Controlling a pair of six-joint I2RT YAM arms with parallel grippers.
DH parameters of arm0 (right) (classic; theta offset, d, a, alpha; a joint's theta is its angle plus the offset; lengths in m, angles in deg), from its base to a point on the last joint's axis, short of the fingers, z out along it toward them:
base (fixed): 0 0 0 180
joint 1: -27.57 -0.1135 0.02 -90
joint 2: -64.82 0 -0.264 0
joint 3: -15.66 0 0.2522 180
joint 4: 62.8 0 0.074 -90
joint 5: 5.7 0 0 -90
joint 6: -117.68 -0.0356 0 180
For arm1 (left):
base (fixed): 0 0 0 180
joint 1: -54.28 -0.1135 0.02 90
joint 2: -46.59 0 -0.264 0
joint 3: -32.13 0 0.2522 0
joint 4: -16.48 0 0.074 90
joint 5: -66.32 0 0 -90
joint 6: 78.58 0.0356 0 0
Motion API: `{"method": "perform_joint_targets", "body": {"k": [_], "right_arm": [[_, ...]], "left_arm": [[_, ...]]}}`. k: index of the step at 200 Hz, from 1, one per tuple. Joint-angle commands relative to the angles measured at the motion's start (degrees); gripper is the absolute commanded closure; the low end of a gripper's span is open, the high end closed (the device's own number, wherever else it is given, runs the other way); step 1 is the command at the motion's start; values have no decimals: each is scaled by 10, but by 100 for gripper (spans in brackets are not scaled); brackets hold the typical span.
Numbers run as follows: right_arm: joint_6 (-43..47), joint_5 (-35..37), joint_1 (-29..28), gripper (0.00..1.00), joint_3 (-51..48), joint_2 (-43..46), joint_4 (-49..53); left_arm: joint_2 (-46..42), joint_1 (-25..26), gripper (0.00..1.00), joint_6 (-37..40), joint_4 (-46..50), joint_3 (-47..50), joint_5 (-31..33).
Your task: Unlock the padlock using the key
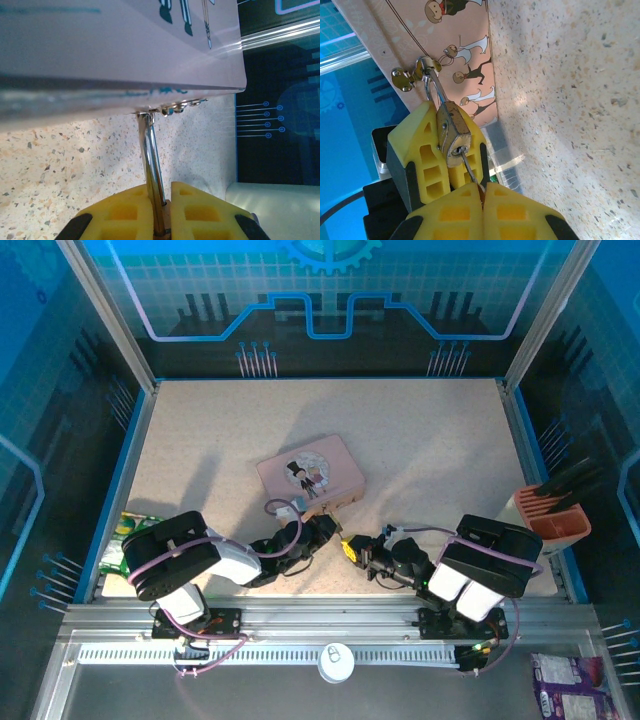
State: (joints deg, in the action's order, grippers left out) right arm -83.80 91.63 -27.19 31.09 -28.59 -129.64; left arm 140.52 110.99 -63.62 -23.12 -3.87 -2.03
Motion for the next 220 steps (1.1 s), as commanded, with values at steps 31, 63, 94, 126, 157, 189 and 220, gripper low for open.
{"method": "perform_joint_targets", "body": {"k": [31,63,94,126,157,189,220], "right_arm": [[-1,16,-4,100,4,10,-10],[-3,17,-4,100,0,8,-9],[-2,18,-3,100,0,10,-9],[-2,14,2,100,0,12,-9],[0,9,8,100,0,19,-9],[2,7,11,100,0,18,-10],[2,5,12,100,2,16,-9]], "left_arm": [[-7,21,93,-33,-74,-27,-41],[-9,22,93,-34,-77,-25,-40],[-15,26,93,-35,-75,-24,-38],[-22,28,93,-35,-69,-24,-39],[-30,34,93,-35,-59,-23,-37],[-34,35,93,-35,-57,-21,-35],[-35,37,93,-36,-56,-26,-39]]}}
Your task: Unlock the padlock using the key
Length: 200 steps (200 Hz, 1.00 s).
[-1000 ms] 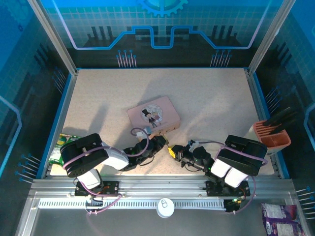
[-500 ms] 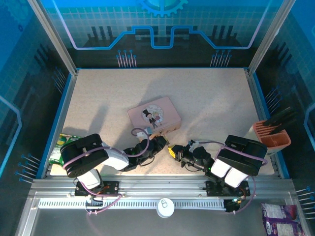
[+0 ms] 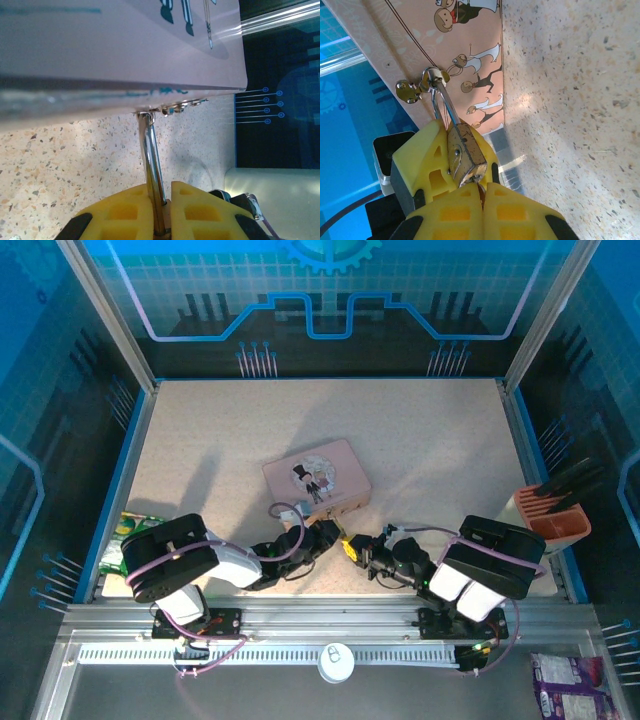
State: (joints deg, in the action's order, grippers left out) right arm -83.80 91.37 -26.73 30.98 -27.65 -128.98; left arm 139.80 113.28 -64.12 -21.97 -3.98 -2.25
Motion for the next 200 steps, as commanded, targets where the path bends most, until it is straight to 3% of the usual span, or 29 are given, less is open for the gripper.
{"method": "perform_joint_targets", "body": {"k": [1,75,104,139,159,200], "right_arm": [[2,8,7,100,3,7,-16],[24,-41,65,100,25,11,-15],[26,-57,75,100,38,-4,-16],[41,-54,74,83,41,2,-16],[48,-48,77,73,25,17,0],[72,-65,79,54,22,117,138]], "left_arm": [[-28,14,93,-31,-68,-24,-37],[-39,39,94,-37,-28,-40,-34],[-32,40,94,-49,-54,-34,-27],[-38,38,94,-47,-45,-31,-13],[-68,26,96,-43,23,-30,2],[-128,16,95,-18,131,-43,29]]}}
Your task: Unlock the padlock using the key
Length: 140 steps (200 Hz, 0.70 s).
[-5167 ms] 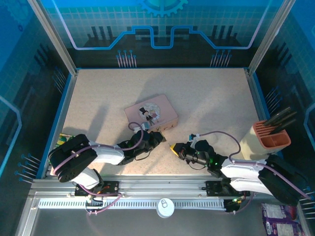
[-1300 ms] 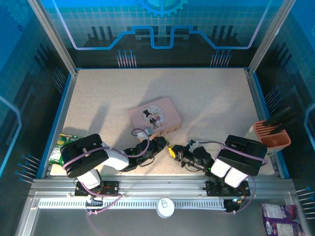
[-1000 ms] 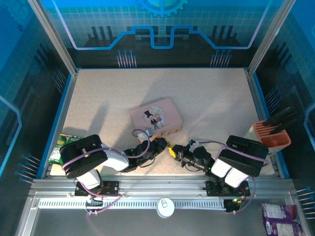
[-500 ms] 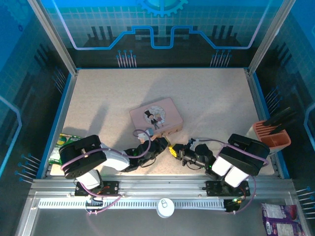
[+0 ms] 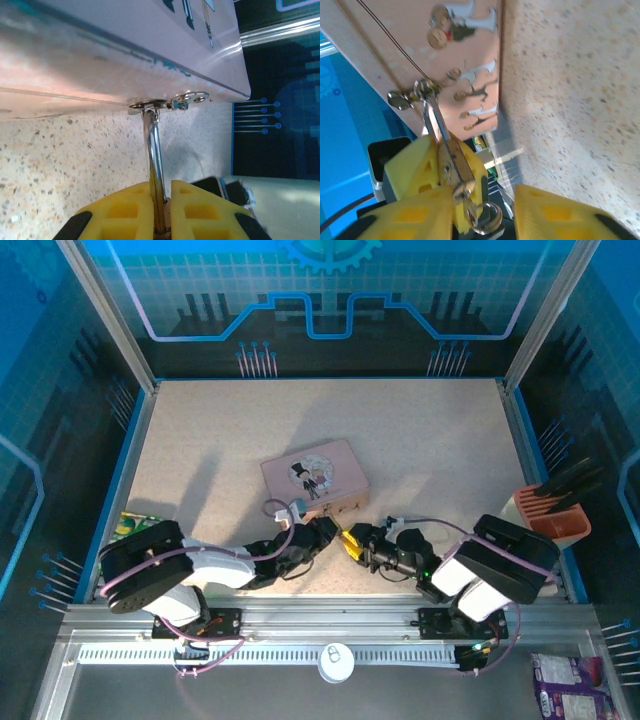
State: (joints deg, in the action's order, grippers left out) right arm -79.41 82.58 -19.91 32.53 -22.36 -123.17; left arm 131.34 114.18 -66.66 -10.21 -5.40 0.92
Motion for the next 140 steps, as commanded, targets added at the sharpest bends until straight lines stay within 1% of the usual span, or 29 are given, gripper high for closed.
{"method": "perform_joint_targets", "body": {"k": [1,11,19,22,33,40,53,65,77,90,108,117,121,133,140], "right_arm": [[30,23,11,54,7,66,86],[47,23,12,51,13,121,166],[66,22,14,48,22,172,243],[78,24,14,47,29,190,294],[119,34,17,43,49,281,433],[150,49,18,40,66,343,532],[221,102,18,35,107,451,720],[285,150,20,34,136,527,833],[351,182,22,34,146,580,871],[442,185,22,35,150,605,865],[580,148,21,35,173,590,855],[636,131,17,33,191,571,861],[656,128,15,28,198,562,868],[697,136,6,7,218,537,889],[721,137,-1,0,222,526,887]], "left_arm": [[-44,7,95,7,16,-30,-3],[-44,1,95,2,25,-29,-4],[-40,-5,95,-3,12,-22,-8],[-38,-7,95,-5,6,-21,-10],[-31,-15,95,-14,-1,-15,-15],[-28,-19,96,-18,1,-15,-18],[-26,-24,96,-17,10,-17,-21],[-26,-26,96,-11,21,-22,-24],[-28,-29,96,-4,41,-27,-28],[-31,-33,96,3,57,-32,-31],[-33,-37,96,15,84,-44,-40],[-35,-38,96,21,101,-50,-42],[-37,-38,96,23,108,-53,-41],[-40,-38,97,27,120,-55,-41],[-42,-38,97,28,121,-53,-40]]}}
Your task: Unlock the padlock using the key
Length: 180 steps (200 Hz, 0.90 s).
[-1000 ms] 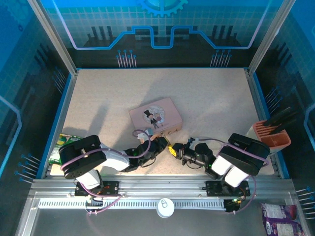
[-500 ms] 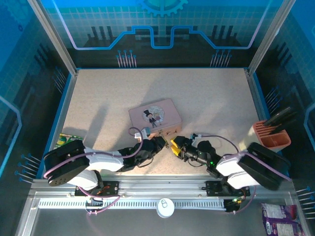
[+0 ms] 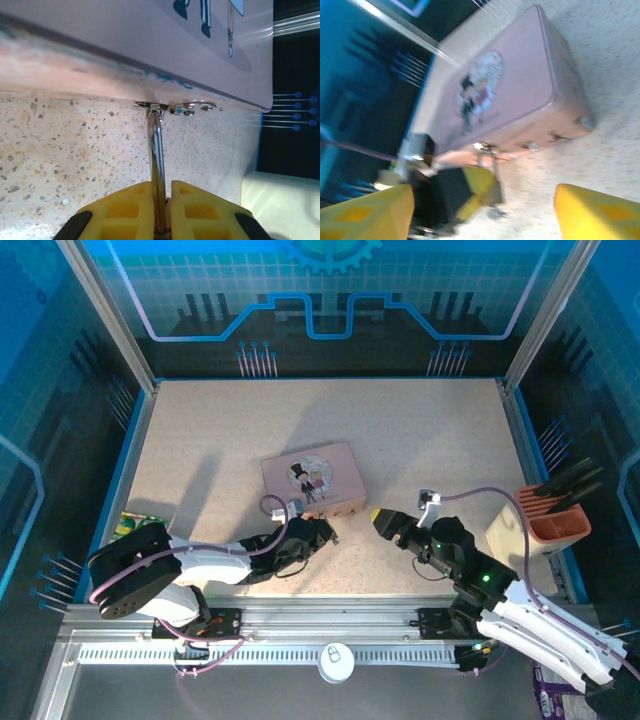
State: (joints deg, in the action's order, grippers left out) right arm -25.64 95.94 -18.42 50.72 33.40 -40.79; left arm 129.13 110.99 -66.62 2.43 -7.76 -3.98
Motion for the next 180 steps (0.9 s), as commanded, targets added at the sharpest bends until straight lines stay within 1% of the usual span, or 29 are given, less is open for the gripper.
{"method": "perform_joint_targets", "body": {"k": [1,12,36,55,75,91,104,115,137,140,147,153,161,180], "right_arm": [[187,3,-17,0,40,-33,62],[229,-2,-30,0,36,-44,40],[325,14,-87,0,17,-57,-13],[388,78,-142,0,3,-64,-43],[453,113,-192,0,-11,-79,-82],[501,131,-230,0,-18,-110,-116],[530,178,-260,2,-23,-147,-155],[551,233,-284,4,-33,-181,-202],[609,291,-316,11,-63,-242,-338],[612,295,-318,13,-66,-251,-350],[613,312,-319,21,-70,-269,-384],[609,329,-318,24,-72,-281,-406],[611,334,-319,26,-72,-297,-424],[626,339,-320,35,-78,-339,-487]], "left_arm": [[-20,-6,97,28,-6,-29,9],[-25,-6,97,29,-3,-26,11],[-36,-7,97,30,1,-18,13],[-45,-7,97,31,6,-13,17],[-53,-7,97,38,15,-14,19],[-60,-7,97,43,24,-18,19],[-64,-7,97,46,27,-21,18],[-68,-7,97,47,28,-21,17],[-75,-7,97,48,29,-23,10],[-76,-7,97,46,29,-22,10],[-79,-7,97,45,26,-20,10],[-81,-7,97,44,24,-18,8],[-82,-7,97,45,26,-17,7],[-81,-7,97,42,23,-17,3]]}}
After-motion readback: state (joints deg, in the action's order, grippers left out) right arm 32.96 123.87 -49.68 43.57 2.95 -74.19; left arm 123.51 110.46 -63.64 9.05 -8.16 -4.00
